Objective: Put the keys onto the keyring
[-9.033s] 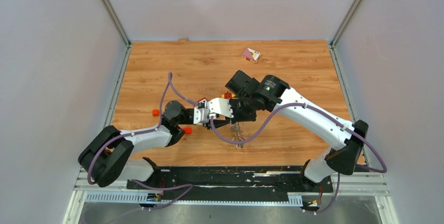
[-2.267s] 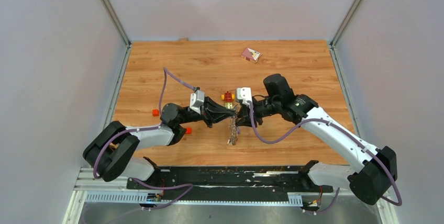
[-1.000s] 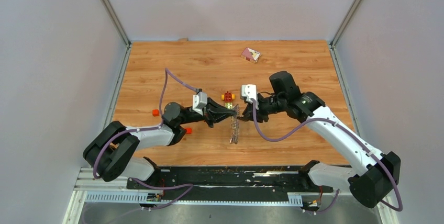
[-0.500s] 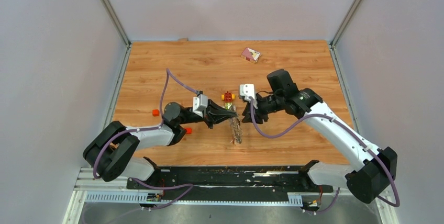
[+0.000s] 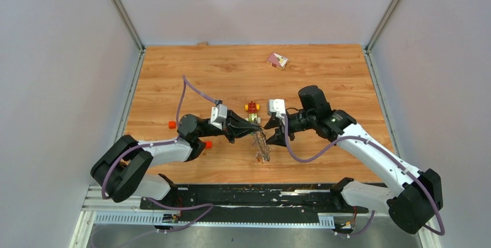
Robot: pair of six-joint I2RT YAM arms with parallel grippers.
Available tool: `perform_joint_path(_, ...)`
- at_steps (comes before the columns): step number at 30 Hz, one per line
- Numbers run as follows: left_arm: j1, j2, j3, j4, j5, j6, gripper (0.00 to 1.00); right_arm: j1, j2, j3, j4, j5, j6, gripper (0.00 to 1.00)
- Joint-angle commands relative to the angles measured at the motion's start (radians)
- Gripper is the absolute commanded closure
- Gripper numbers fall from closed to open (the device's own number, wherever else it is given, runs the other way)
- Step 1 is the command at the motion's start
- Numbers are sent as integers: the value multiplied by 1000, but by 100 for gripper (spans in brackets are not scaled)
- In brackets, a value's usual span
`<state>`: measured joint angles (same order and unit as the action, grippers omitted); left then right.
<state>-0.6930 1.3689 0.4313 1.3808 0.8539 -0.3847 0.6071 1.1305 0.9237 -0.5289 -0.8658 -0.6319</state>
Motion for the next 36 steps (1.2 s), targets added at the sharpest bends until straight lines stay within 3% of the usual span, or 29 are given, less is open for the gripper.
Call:
perform_joint_path(1, -4, -22, 49, 94, -35, -40, 100, 11, -22, -29, 140, -14, 61, 46)
perform_joint_path(11, -4, -18, 48, 91, -74, -64, 100, 45, -16, -64, 238, 46, 115, 51)
perform_joint_path(15, -4, -16, 48, 89, -82, -70, 100, 47, -24, -63, 247, 77, 119, 60)
perform_joint_path(19, -3, -14, 45, 86, -87, -71, 100, 47, -39, -59, 229, 99, 96, 79)
perform_joint_path(22, -4, -13, 44, 86, -88, -71, 100, 47, -56, -54, 210, 116, 80, 88)
perform_joint_path(30, -3, -11, 42, 84, -69, -57, 100, 46, -97, -40, 148, 146, 28, 100)
perform_joint_path(36, -2, -7, 41, 72, -49, -38, 100, 47, -119, -21, 87, 188, -22, 100)
